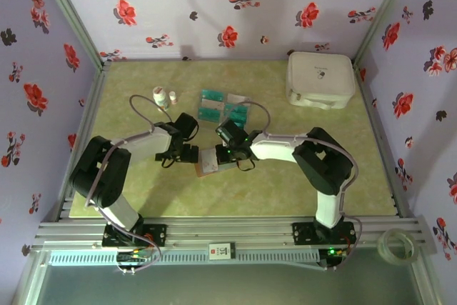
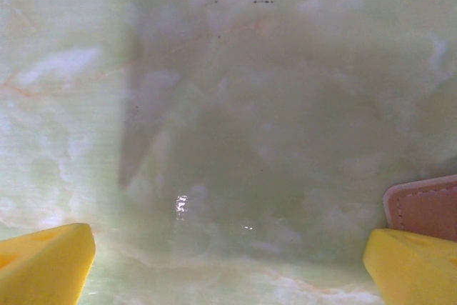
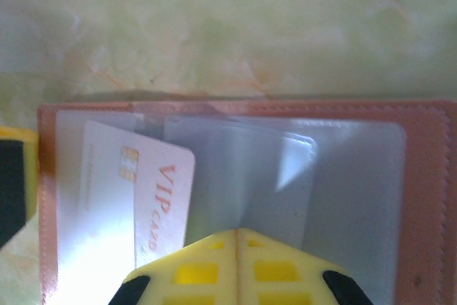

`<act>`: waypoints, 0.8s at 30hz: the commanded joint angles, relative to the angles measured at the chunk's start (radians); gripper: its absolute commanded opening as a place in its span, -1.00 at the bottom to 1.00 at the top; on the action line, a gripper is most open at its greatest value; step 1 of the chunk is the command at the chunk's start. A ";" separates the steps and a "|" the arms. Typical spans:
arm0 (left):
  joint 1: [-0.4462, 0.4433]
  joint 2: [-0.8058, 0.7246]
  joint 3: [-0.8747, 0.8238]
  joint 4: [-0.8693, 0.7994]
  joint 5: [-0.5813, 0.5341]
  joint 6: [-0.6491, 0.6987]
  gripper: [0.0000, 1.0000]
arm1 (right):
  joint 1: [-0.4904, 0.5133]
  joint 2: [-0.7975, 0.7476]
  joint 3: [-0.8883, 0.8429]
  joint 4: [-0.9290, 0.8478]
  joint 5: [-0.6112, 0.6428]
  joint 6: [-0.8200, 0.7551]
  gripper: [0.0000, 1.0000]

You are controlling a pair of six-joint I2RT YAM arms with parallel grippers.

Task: Put the credit cards into the card holder
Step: Insert the credit card into the card slot.

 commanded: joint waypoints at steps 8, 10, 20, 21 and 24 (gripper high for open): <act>0.032 -0.047 0.051 0.034 0.005 0.049 0.99 | 0.012 -0.118 -0.043 -0.062 0.074 0.044 -0.89; 0.032 -0.069 0.039 0.021 0.005 0.038 0.99 | 0.012 -0.123 -0.018 -0.082 0.083 0.022 -0.89; 0.035 -0.077 -0.040 0.015 -0.036 -0.020 0.99 | 0.012 -0.024 0.092 -0.116 0.051 -0.033 -0.91; 0.033 -0.075 -0.043 0.016 -0.041 -0.022 0.99 | 0.012 -0.014 0.096 -0.112 0.049 -0.033 -0.91; 0.034 -0.067 -0.050 0.018 -0.054 -0.023 0.99 | 0.012 0.008 0.100 -0.102 0.042 -0.029 -0.92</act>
